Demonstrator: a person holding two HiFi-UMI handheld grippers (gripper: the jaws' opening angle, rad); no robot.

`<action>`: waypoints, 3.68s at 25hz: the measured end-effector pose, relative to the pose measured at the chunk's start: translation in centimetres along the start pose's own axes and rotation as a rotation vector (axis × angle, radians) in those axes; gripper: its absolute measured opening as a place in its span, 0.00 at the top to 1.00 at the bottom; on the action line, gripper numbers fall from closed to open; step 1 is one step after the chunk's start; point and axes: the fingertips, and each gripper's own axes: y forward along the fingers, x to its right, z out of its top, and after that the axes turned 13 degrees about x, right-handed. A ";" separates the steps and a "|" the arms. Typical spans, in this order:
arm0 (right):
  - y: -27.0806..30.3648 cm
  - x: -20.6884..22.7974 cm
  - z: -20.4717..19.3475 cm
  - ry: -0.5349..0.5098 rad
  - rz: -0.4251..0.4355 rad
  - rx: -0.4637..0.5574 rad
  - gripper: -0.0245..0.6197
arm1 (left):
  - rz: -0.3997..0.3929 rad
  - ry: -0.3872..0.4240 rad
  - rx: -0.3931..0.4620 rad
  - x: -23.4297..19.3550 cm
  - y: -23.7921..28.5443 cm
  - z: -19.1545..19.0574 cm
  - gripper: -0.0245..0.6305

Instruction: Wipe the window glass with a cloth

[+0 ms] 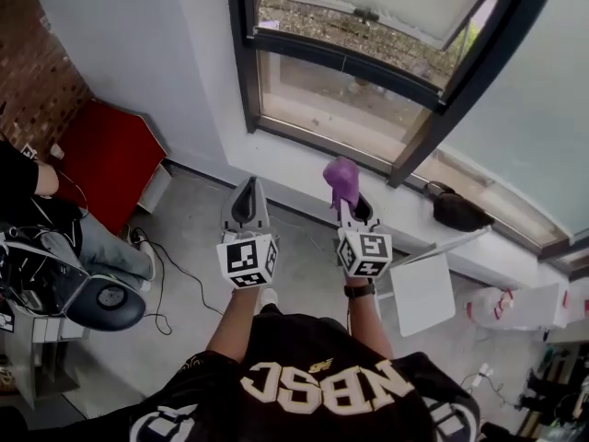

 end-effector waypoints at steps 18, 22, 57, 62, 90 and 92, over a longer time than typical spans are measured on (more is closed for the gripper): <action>12.2 -2.5 -4.5 -0.029 0.021 -0.089 0.85 | -0.296 -0.106 -0.109 -2.5 10.2 -7.6 0.93; 16.0 0.3 -4.7 0.003 0.034 -0.049 0.85 | -0.321 -0.081 -0.113 -1.1 14.2 -9.4 0.93; 43.2 7.4 -12.4 0.084 -0.046 -0.103 0.85 | -0.456 -0.077 -0.144 -8.2 41.0 -21.5 0.93; 46.5 7.0 -17.5 0.026 -0.031 -0.185 0.85 | -0.437 -0.086 -0.205 -11.6 42.3 -25.3 0.93; 68.0 0.3 -33.1 0.349 0.026 -0.321 0.85 | -0.290 -0.106 -0.364 -22.2 39.5 -36.1 0.93; 66.7 3.1 -33.9 0.407 -0.062 -0.316 0.85 | -0.279 -0.092 -0.354 -22.3 39.4 -35.6 0.93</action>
